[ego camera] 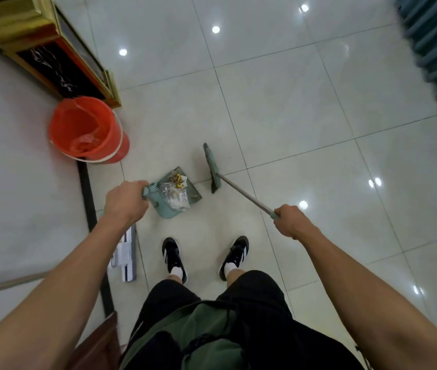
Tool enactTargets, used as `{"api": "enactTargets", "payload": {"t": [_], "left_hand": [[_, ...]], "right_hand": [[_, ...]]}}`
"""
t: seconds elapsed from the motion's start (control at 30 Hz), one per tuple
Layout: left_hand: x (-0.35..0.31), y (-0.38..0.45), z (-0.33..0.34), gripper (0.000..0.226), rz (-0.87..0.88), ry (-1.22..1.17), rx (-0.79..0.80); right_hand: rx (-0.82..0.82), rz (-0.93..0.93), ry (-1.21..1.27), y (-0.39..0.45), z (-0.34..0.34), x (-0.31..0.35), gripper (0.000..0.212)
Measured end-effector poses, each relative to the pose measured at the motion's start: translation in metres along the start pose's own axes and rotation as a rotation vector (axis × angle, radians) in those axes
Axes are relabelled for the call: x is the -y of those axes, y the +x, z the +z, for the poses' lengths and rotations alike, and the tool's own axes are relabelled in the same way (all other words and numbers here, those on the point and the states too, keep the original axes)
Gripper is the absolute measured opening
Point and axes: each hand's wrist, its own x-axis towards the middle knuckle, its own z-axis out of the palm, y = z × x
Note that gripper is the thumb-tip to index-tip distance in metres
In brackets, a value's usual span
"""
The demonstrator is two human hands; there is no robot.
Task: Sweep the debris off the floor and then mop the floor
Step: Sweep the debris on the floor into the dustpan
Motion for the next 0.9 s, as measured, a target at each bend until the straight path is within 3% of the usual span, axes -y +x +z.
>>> {"api": "enactTargets", "payload": {"t": [0.27, 0.43, 0.57, 0.73, 0.9], "left_hand": [[-0.042, -0.015, 0.014, 0.023, -0.033, 0.029, 0.019], [-0.054, -0.007, 0.015, 0.025, -0.011, -0.001, 0.032], [-0.057, 0.002, 0.019, 0.022, -0.007, -0.018, 0.032], [-0.059, 0.017, 0.024, 0.020, 0.009, -0.040, 0.025], [-0.061, 0.030, 0.030, 0.023, 0.030, -0.004, 0.048]], "right_hand": [[0.046, 0.017, 0.330, 0.002, -0.026, -0.067, 0.041], [-0.040, 0.033, 0.305, -0.007, -0.015, -0.091, 0.053], [0.030, 0.107, 0.422, -0.002, -0.004, -0.073, 0.038], [-0.033, 0.145, 0.341, 0.013, 0.007, -0.050, 0.019], [-0.060, 0.143, 0.138, 0.026, 0.015, -0.034, 0.020]]}}
